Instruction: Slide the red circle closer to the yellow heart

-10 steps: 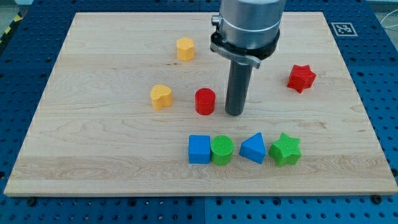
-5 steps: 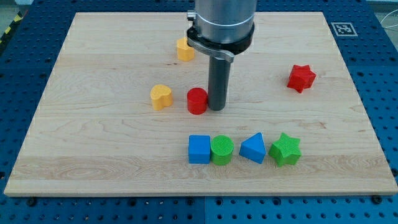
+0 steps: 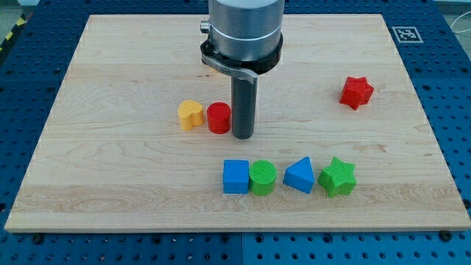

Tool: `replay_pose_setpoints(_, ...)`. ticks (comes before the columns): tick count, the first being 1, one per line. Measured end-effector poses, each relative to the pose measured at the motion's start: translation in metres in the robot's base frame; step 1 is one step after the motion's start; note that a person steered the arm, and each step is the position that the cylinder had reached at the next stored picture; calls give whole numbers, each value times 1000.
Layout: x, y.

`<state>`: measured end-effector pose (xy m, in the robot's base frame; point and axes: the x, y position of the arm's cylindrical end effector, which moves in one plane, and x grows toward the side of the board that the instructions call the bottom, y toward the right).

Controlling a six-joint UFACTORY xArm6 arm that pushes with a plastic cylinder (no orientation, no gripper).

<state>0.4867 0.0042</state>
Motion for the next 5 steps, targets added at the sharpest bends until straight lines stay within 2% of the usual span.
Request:
replay_pose_setpoints(2, 3, -36)
replay_pose_setpoints(5, 1, -39)
